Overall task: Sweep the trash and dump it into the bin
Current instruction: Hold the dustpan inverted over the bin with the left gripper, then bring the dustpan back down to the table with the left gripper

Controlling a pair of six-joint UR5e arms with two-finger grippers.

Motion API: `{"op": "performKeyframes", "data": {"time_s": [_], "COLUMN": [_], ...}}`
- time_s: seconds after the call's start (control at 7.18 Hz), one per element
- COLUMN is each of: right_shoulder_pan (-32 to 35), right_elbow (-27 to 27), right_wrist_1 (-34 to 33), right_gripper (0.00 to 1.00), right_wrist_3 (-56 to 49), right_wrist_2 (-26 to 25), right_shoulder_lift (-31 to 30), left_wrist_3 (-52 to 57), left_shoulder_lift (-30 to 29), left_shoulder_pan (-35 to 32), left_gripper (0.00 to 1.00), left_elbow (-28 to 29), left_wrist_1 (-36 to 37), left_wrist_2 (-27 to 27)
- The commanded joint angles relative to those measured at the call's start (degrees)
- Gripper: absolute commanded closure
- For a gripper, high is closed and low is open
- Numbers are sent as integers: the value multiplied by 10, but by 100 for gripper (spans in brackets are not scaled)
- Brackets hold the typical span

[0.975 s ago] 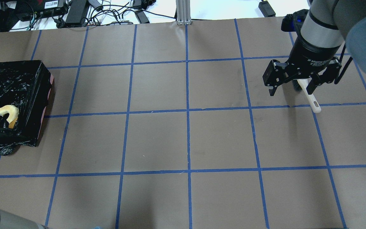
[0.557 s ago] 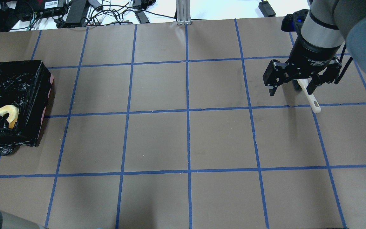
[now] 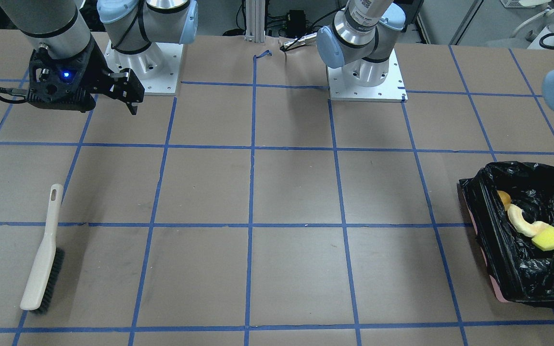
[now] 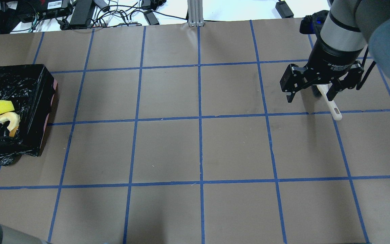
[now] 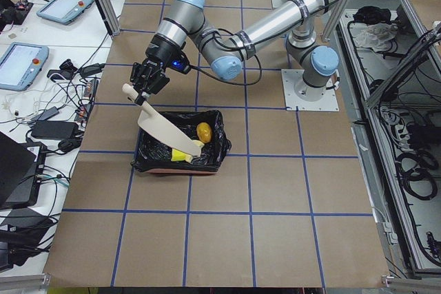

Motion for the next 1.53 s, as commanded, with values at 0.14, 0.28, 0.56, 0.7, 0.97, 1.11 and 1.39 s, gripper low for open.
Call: {"op": "performKeyframes", "data": {"time_s": [0.14,0.28,0.56,0.7,0.97,1.11,1.39], "right_shoulder_pan": [0,0,0,0,0,0,0], "right_elbow": [0,0,2,2,2,2,3], "right_wrist_1": [0,0,0,0,0,0,0], "right_gripper": [0,0,0,0,0,0,0], "right_wrist_3": [0,-1,-1,-1,-1,-1,-1], "right_wrist_2": [-2,-14,-21,-20,-21,-21,-21], "right_shoulder_lift": [-1,-1,-1,-1,-1,-1,0], "left_wrist_3": [-33,-53,-111,-134,-253,-311,-431], "left_shoulder_lift": [6,10,18,20,2,0,-4], "left_shoulder_pan": [7,14,45,46,44,33,-2], "left_gripper": [100,100,100,100,100,100,100], "left_elbow": [11,11,19,44,86,83,80], "left_wrist_1": [-108,-156,-279,-358,-497,-518,-573], "left_wrist_2": [-44,-74,-186,-212,-260,-267,-281]}}
